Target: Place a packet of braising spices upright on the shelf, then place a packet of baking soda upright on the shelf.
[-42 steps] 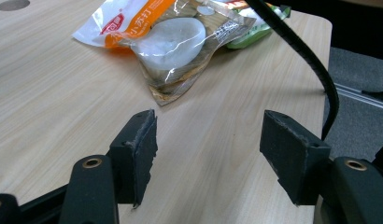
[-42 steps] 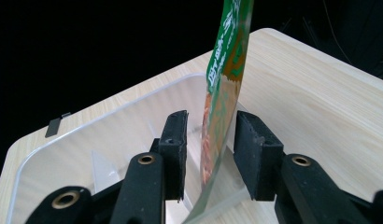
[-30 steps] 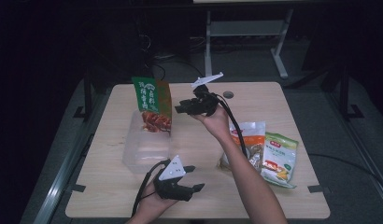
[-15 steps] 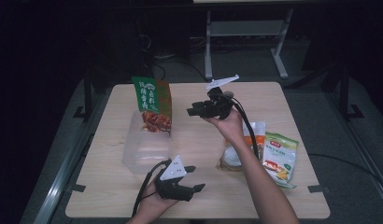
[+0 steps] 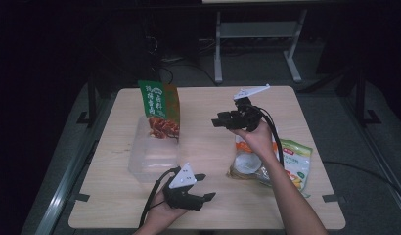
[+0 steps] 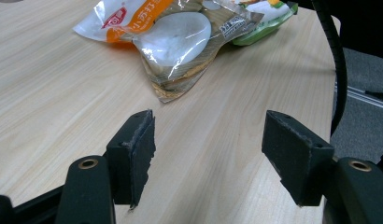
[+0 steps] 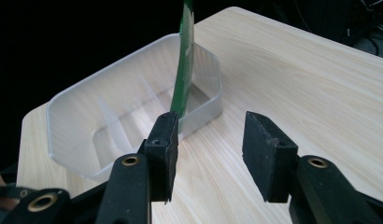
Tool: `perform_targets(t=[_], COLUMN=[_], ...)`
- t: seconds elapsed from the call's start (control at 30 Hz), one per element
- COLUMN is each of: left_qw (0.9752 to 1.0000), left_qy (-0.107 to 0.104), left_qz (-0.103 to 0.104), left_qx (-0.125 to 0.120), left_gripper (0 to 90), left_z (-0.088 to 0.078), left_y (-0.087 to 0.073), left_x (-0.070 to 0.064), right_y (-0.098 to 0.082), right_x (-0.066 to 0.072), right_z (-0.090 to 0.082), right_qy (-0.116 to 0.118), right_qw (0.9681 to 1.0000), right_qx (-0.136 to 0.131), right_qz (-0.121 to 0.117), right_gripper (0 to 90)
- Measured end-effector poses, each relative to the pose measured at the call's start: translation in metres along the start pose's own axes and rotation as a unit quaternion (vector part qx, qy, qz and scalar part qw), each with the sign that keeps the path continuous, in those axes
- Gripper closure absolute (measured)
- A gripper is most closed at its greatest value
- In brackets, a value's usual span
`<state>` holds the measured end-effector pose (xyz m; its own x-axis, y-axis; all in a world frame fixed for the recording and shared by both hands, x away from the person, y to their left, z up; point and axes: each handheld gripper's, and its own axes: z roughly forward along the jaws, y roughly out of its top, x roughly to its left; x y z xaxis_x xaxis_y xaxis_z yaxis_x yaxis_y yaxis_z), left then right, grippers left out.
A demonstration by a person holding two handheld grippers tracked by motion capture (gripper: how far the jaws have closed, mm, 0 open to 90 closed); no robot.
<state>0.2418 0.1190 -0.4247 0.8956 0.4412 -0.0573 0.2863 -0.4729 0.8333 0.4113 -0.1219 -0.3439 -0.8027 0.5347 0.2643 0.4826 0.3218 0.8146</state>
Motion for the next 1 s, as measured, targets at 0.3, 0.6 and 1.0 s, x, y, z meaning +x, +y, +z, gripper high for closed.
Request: perform_targets(t=[0.3, 0.6, 1.0], left_qw=[1.0000, 1.0000, 1.0000], left_qy=[-0.004, 0.002, 0.000], left_qz=[-0.002, -0.002, 0.004], left_qx=[0.002, -0.002, 0.003], left_gripper=[33.8, 33.7, 33.4], left_z=[0.000, -0.003, 0.000], left_y=[-0.002, -0.003, -0.002], left_x=[0.003, 0.006, 0.003], right_y=[-0.013, -0.030, -0.053], right_x=[-0.005, -0.013, -0.011], right_z=[-0.019, -0.030, -0.051], right_qy=[-0.009, -0.021, -0.033], right_qw=[0.9998, 0.9992, 0.9985], right_qx=[-0.005, 0.012, 0.028], right_qz=[0.014, 0.031, 0.032], right_gripper=[50.7, 45.2, 41.9])
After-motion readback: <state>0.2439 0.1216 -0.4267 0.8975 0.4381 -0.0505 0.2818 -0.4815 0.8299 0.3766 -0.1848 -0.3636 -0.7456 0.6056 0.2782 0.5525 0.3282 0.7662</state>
